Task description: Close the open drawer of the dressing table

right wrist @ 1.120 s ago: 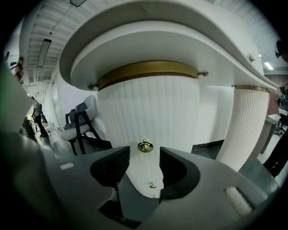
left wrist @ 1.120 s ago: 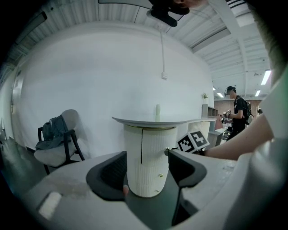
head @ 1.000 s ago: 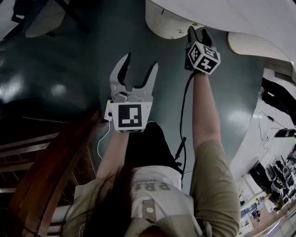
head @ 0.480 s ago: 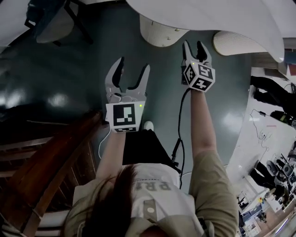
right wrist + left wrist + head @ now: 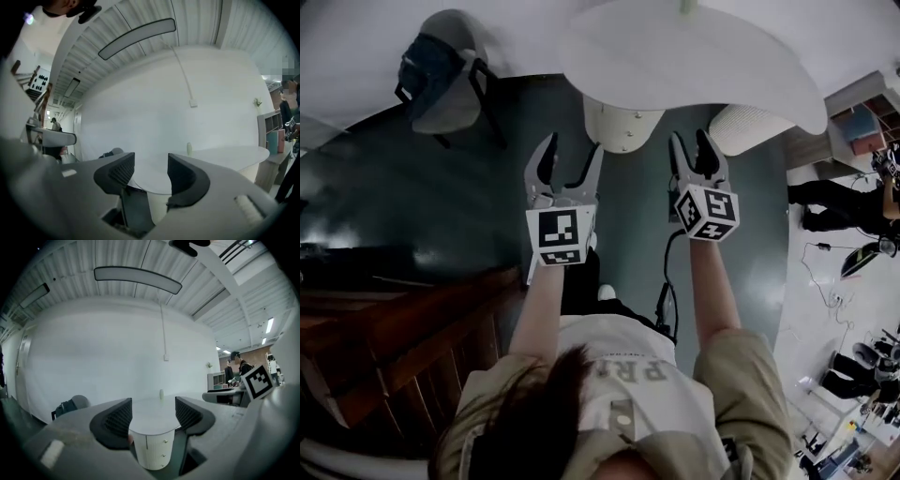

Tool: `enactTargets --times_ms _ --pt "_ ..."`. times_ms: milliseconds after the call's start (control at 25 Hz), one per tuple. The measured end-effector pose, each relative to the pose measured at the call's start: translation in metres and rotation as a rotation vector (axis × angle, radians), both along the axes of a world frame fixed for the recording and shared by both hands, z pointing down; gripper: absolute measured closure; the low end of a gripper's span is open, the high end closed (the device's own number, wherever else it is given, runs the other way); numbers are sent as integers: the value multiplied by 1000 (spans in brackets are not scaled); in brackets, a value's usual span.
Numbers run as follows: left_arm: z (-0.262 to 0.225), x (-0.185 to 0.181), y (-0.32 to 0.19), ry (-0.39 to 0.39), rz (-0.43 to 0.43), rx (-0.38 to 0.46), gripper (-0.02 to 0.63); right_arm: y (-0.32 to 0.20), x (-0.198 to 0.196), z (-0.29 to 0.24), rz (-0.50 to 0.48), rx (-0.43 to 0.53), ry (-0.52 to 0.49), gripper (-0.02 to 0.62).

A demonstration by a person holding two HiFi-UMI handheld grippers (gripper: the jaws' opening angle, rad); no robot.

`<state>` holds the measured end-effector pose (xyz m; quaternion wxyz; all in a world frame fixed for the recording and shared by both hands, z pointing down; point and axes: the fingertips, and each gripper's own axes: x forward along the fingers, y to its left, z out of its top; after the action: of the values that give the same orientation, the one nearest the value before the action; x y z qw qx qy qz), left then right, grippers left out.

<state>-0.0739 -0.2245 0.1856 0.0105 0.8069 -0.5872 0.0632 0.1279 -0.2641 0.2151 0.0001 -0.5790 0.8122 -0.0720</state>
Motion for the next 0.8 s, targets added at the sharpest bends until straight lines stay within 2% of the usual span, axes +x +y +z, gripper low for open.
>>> enactTargets --times_ms 120,320,480,560,800 --pt "-28 0 19 -2 7 33 315 30 2 -32 6 15 -24 382" --pt "-48 -4 51 9 -16 67 402 75 4 -63 22 26 -5 416" --pt "-60 -5 72 9 -15 94 471 107 4 -77 45 42 10 495" --pt "-62 -6 82 8 -13 95 494 122 4 -80 55 46 9 506" --pt "-66 -4 108 -8 -5 91 515 158 14 -85 81 47 12 578"
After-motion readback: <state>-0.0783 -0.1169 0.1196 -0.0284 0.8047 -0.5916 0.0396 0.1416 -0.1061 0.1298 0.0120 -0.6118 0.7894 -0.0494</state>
